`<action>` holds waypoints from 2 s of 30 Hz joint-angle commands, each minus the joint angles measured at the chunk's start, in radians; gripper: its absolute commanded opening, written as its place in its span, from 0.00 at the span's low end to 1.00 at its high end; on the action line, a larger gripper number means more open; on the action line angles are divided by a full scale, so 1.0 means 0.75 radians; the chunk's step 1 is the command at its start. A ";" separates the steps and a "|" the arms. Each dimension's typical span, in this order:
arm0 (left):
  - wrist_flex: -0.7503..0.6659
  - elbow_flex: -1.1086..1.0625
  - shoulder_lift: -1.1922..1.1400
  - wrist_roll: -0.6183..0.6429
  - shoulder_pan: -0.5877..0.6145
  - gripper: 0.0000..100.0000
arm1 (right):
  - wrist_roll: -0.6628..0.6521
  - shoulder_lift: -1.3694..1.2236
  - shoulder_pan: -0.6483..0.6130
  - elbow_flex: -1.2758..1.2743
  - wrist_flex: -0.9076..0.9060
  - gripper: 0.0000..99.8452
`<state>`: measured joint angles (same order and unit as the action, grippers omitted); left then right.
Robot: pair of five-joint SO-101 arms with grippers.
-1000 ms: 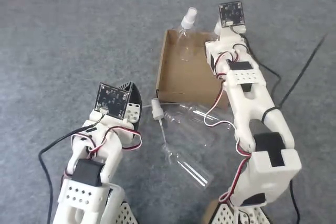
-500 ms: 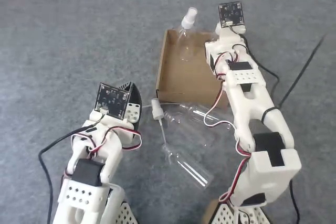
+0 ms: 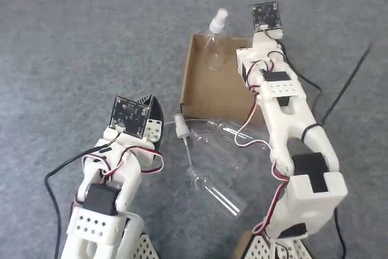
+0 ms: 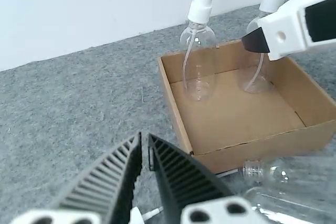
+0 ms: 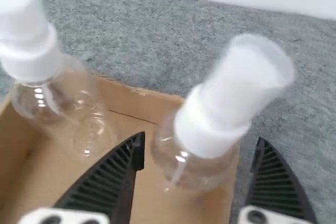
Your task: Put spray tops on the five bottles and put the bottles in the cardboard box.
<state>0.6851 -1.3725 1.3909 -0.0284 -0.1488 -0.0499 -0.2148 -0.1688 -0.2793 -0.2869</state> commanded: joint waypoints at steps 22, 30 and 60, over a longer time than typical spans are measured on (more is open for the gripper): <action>-0.035 0.009 0.033 0.016 0.008 0.01 | -0.002 0.504 -0.019 0.137 -0.242 0.26; -0.039 0.009 0.027 0.016 0.010 0.01 | -0.002 0.766 -0.024 0.135 -0.733 0.26; 0.567 0.365 -0.272 -0.123 0.266 0.15 | -0.483 1.353 -0.449 -0.700 -1.468 0.26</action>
<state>1.1208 -1.1147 1.2758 -0.1112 0.0445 -0.3982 0.7610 -0.4649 -0.7196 -1.4945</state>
